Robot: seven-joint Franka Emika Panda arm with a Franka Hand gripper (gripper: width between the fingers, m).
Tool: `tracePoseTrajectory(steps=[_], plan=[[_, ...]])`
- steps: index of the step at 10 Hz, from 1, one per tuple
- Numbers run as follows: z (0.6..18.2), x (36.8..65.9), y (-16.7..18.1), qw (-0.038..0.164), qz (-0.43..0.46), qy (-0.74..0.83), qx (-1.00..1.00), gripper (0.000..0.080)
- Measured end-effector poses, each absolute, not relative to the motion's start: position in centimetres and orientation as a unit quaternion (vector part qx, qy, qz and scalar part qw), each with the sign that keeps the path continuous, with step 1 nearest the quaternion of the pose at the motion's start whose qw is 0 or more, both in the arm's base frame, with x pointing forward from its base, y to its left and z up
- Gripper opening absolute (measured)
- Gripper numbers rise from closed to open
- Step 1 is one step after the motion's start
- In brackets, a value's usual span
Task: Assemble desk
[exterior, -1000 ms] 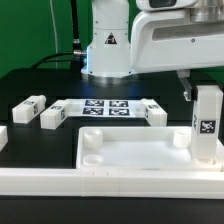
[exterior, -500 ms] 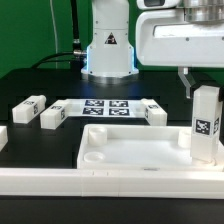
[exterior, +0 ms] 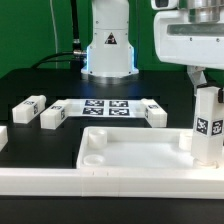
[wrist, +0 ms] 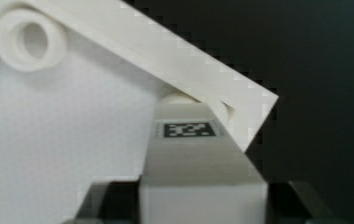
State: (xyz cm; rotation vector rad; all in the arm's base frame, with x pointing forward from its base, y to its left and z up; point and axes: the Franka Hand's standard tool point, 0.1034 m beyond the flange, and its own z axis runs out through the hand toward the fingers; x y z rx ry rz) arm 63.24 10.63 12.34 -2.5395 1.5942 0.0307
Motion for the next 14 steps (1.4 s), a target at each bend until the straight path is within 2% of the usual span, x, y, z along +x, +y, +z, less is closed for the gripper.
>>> tracePoseTrajectory(steps=[2,3,4,5,6,10,11,14], plan=[[12.31,63.23,10.70,0.072,0.011,0.531,-0.844,0.0291],[12.29,63.21,10.69,0.072,0.010,0.514,-0.855,0.0469],[12.39,63.05,10.64,0.066,0.020,0.493,-0.867,0.0585],[12.63,63.19,10.67,0.062,0.022,0.454,-0.889,0.0585],[12.58,63.21,10.68,0.063,0.018,0.424,-0.903,0.0638],[12.56,63.18,10.65,0.064,0.007,0.265,-0.962,0.0649],[12.49,63.09,10.50,0.050,0.002,0.194,-0.980,0.0649],[12.22,63.05,10.45,0.040,-0.005,0.065,-0.997,0.0649]])
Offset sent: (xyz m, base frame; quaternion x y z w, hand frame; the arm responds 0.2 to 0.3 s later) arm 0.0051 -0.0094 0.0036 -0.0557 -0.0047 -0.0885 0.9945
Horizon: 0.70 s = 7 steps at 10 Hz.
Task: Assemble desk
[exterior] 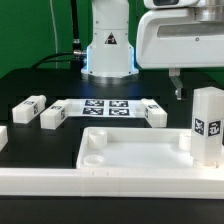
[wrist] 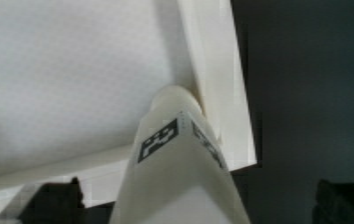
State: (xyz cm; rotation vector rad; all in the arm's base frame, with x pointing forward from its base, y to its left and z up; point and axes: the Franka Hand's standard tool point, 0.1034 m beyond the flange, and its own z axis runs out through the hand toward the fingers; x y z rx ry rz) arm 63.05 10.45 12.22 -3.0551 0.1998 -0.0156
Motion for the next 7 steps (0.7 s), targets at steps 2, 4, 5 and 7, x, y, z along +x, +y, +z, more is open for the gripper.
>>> tracePoseTrajectory(steps=[2,4,5,7], plan=[[12.10,63.01,10.45,0.038,-0.007,-0.015,-0.999,0.0649],[12.06,63.01,10.35,0.033,-0.010,-0.087,-0.996,0.0649],[12.06,63.01,10.31,0.032,-0.011,-0.132,-0.991,0.0649],[12.08,62.99,10.35,0.031,-0.012,-0.167,-0.985,0.0649]])
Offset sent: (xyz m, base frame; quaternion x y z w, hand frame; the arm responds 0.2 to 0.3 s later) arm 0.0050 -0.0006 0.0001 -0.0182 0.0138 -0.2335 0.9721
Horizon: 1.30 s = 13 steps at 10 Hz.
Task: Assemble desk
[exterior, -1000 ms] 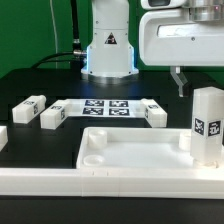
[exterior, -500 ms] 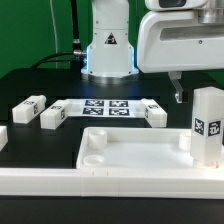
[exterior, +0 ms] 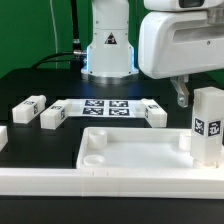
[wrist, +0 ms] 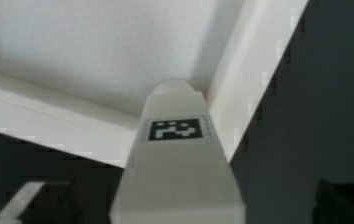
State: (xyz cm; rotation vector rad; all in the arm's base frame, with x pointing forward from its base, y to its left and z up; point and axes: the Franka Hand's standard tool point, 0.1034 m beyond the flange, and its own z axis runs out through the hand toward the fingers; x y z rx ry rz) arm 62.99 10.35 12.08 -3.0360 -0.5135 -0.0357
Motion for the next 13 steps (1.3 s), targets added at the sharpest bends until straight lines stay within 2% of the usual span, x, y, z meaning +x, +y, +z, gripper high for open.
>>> tracePoseTrajectory(steps=[1,2,3,4,7,13], plan=[[12.06,62.98,10.32,0.032,-0.011,-0.165,-0.986,0.0526],[12.05,62.97,10.32,0.032,-0.011,-0.165,-0.986,0.0526],[12.05,62.97,10.31,0.032,-0.011,-0.165,-0.986,0.0375],[12.05,63.00,10.21,0.031,-0.012,-0.165,-0.986,0.0291],[12.04,62.99,10.17,0.033,-0.011,-0.152,-0.988,0.0291],[11.90,63.05,10.13,0.057,-0.001,0.138,-0.989,0.0291]])
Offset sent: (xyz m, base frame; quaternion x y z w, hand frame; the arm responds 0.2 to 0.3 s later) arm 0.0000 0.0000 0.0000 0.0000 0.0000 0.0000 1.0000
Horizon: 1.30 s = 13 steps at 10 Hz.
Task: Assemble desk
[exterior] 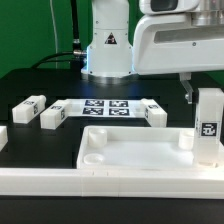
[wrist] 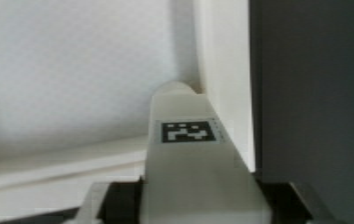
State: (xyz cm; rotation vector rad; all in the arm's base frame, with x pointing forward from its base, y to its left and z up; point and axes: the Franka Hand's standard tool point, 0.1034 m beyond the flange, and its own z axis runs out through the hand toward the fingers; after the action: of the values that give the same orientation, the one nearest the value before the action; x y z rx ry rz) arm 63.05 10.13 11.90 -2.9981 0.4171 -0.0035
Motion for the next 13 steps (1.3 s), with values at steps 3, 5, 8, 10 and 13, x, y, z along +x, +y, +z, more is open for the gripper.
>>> tracePoseTrajectory(steps=[3,5,8,10,13], plan=[[11.92,63.12,10.16,0.063,0.007,0.272,-0.960,0.0291],[11.91,63.10,10.25,0.063,0.011,0.331,-0.942,0.0291],[11.90,63.09,10.32,0.064,0.016,0.391,-0.918,0.0291],[11.90,63.09,10.29,0.063,0.014,0.360,-0.931,0.0479],[11.93,63.11,10.34,0.057,0.007,0.286,-0.957,0.0639]])
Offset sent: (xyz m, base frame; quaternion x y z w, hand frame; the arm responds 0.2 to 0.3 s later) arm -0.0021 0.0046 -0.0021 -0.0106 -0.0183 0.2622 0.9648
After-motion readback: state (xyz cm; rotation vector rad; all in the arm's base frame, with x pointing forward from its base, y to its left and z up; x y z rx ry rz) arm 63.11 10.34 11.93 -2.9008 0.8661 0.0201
